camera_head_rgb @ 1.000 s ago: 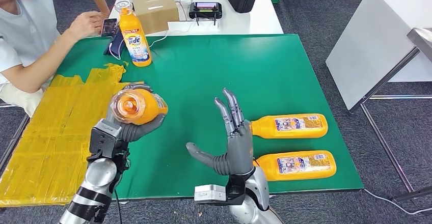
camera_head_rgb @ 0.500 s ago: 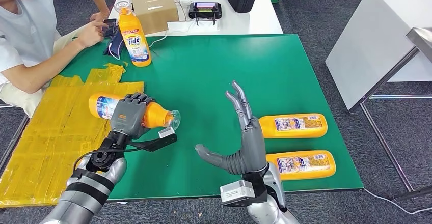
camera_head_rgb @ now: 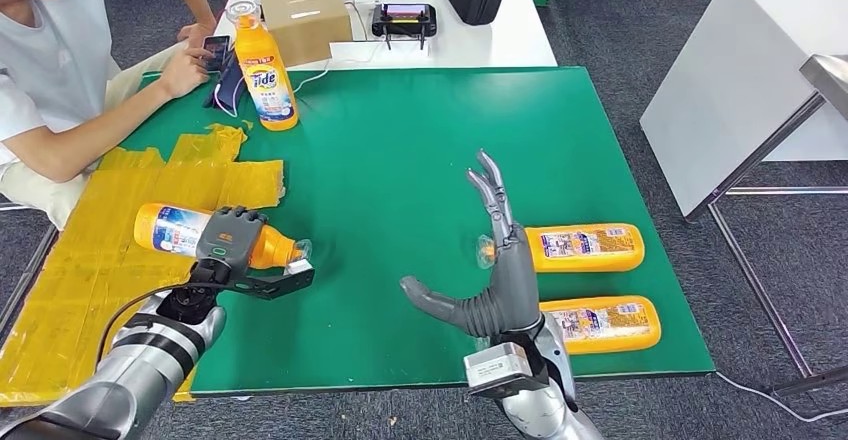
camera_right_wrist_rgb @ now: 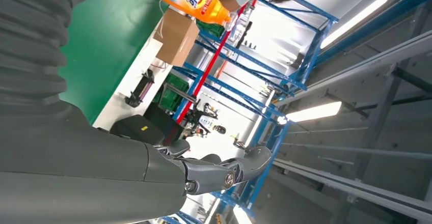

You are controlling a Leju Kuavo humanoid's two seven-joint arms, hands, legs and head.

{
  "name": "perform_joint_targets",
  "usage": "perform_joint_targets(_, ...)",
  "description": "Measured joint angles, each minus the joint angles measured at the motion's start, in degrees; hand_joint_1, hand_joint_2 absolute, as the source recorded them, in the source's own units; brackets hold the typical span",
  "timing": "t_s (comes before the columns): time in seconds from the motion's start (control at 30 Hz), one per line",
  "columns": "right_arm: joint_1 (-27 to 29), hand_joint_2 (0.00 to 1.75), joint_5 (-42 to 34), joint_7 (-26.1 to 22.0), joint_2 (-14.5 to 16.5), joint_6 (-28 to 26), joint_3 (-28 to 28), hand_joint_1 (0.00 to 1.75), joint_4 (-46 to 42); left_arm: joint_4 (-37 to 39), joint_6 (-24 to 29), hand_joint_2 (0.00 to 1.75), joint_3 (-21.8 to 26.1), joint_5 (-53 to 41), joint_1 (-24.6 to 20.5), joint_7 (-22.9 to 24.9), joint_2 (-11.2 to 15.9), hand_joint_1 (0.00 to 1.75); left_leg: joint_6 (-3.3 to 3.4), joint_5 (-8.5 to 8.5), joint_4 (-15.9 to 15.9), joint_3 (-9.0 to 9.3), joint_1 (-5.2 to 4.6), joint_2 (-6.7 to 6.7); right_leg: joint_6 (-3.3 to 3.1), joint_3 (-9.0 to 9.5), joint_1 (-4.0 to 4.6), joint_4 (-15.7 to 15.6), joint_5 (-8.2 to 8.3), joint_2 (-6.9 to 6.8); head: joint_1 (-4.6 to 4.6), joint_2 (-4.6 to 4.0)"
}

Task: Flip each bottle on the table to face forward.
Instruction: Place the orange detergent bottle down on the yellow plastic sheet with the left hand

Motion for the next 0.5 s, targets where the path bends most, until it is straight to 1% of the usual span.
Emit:
perform_joint_targets(0.17,0.0,1.75,-0.7,-0.1,-0.1,-0.1,-0.1,0.00,0.0,3.0,-2.7,1.75,0.1,1.1,-1.7,1.3,0.0,1.75,-0.01,0.01,0.0,0.05,0.01,-0.04,0.00,0.07,0.02,0.0,0.00,0.01,-0.01,0.00)
perform_joint_targets(0.2,0.0,1.75,-0.8,-0.1,-0.1,-0.2,-0.1,0.00,0.0,3.9,-2.7,1.75,0.3,1.4,-2.1,1.8,0.0,1.55,-0.02,0.01,0.0,0.07,0.01,-0.04,0.00,0.08,0.03,0.0,0.01,0.01,-0.01,0.00)
perform_joint_targets(0.3,0.0,1.75,-0.9,-0.1,-0.1,-0.8,-0.1,0.00,0.0,6.2,-1.5,1.75,1.2,2.4,-2.9,3.0,0.1,0.24,-0.03,0.03,0.0,0.12,0.03,-0.04,-0.01,0.12,0.05,0.0,0.01,0.01,-0.01,0.00)
perform_joint_targets(0.33,0.0,1.75,-0.9,-0.1,-0.1,-0.9,-0.1,0.00,0.0,6.8,-0.9,1.75,1.6,2.9,-3.0,3.3,0.1,0.00,-0.04,0.03,0.0,0.13,0.04,-0.05,-0.01,0.13,0.05,0.0,0.01,0.01,-0.01,0.00)
perform_joint_targets(0.4,0.0,1.75,-0.9,-0.1,-0.1,-1.1,-0.1,0.00,0.0,7.4,0.1,1.75,2.3,3.9,-3.1,3.5,0.1,0.00,-0.04,0.04,0.0,0.14,0.04,-0.04,-0.01,0.13,0.06,0.0,0.01,0.01,-0.01,0.00)
perform_joint_targets(0.5,0.0,1.75,-0.9,-0.2,-0.2,-1.4,-0.1,0.00,0.0,8.3,2.2,1.75,4.8,7.5,-3.1,2.4,0.1,0.00,-0.05,0.04,0.0,0.15,0.05,-0.05,-0.01,0.13,0.06,0.0,0.00,0.00,-0.01,0.00)
